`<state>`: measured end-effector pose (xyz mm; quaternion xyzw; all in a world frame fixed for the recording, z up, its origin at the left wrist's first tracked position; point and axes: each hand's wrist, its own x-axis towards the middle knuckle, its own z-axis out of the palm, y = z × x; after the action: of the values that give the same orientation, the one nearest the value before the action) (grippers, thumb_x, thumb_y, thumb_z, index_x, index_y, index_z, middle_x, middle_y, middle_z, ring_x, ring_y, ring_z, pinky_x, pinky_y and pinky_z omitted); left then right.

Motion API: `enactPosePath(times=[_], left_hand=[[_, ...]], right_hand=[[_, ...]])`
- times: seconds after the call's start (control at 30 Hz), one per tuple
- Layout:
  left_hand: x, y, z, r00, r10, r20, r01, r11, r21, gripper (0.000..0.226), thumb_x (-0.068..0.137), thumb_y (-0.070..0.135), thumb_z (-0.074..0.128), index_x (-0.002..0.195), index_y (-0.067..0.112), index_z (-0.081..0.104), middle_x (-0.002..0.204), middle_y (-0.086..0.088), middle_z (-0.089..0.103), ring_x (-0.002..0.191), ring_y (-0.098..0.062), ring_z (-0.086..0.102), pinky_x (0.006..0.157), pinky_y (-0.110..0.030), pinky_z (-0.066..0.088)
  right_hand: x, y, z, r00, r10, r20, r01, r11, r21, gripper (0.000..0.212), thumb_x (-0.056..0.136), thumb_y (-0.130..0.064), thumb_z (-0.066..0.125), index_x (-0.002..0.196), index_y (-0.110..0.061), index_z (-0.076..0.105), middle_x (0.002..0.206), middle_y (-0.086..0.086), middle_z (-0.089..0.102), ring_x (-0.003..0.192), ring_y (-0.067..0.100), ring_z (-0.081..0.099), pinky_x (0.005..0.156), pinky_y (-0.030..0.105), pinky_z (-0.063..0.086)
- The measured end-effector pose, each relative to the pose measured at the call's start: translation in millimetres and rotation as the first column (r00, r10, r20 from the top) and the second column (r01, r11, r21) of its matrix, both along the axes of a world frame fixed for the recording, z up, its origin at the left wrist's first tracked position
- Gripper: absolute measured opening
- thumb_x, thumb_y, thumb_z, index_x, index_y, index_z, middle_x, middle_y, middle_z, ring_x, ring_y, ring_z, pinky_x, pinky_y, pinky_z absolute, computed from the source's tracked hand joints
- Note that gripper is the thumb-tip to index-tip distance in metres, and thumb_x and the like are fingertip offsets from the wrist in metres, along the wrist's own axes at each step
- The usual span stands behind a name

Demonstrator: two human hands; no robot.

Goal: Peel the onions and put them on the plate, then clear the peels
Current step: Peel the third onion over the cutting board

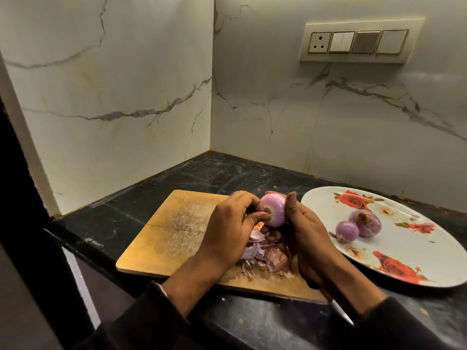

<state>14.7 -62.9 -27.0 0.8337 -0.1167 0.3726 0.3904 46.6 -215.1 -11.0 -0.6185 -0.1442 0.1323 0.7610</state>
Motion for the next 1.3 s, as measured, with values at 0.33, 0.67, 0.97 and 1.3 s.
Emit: enactPosePath(times=[0.33, 0.67, 0.97, 1.3], left_hand=[[-2.4, -0.6, 4.3, 0.996, 0.047, 0.073, -0.044, 0.998, -0.043, 0.014, 0.083, 0.012, 0.080, 0.094, 0.013, 0.071, 0.094, 0.007, 0.067, 0.087, -0.004, 0.064, 0.073, -0.013, 0.052], [-0.5, -1.2, 1.4, 0.999, 0.031, 0.015, -0.031, 0.999, -0.018, 0.009, 0.086, 0.011, 0.075, 0.090, 0.013, 0.067, 0.091, 0.006, 0.065, 0.085, -0.007, 0.062, 0.072, -0.019, 0.052], [2.2, 1.0, -1.9, 0.996, 0.028, -0.083, -0.035, 0.996, -0.083, 0.006, 0.092, 0.014, 0.069, 0.098, 0.015, 0.067, 0.093, 0.006, 0.067, 0.087, -0.005, 0.064, 0.074, -0.025, 0.057], [3.7, 2.8, -1.7, 0.991, 0.074, -0.115, -0.087, 0.990, -0.115, 0.006, 0.097, 0.014, 0.061, 0.098, 0.016, 0.067, 0.092, 0.006, 0.066, 0.086, -0.006, 0.062, 0.076, -0.029, 0.057]], right_hand=[[-2.1, 4.9, -2.8, 0.998, -0.014, -0.064, 0.022, 0.991, 0.129, 0.055, 0.088, -0.055, 0.048, 0.115, -0.011, 0.067, 0.100, 0.019, 0.076, 0.081, 0.027, 0.074, 0.065, 0.036, 0.062], [-0.4, 6.6, -6.1, 0.999, 0.015, -0.046, -0.009, 0.992, 0.127, 0.051, 0.098, -0.050, 0.041, 0.117, -0.010, 0.065, 0.091, 0.015, 0.077, 0.073, 0.022, 0.073, 0.059, 0.027, 0.060], [-2.0, 6.2, -6.3, 1.000, -0.005, 0.006, 0.004, 0.989, 0.146, 0.043, 0.091, -0.041, 0.052, 0.124, -0.017, 0.066, 0.118, 0.015, 0.071, 0.102, 0.029, 0.073, 0.080, 0.038, 0.062], [-1.3, 4.9, -5.9, 0.998, -0.001, 0.061, -0.009, 0.988, 0.156, 0.042, 0.087, -0.030, 0.063, 0.128, -0.025, 0.063, 0.131, 0.008, 0.064, 0.113, 0.026, 0.070, 0.087, 0.036, 0.060]])
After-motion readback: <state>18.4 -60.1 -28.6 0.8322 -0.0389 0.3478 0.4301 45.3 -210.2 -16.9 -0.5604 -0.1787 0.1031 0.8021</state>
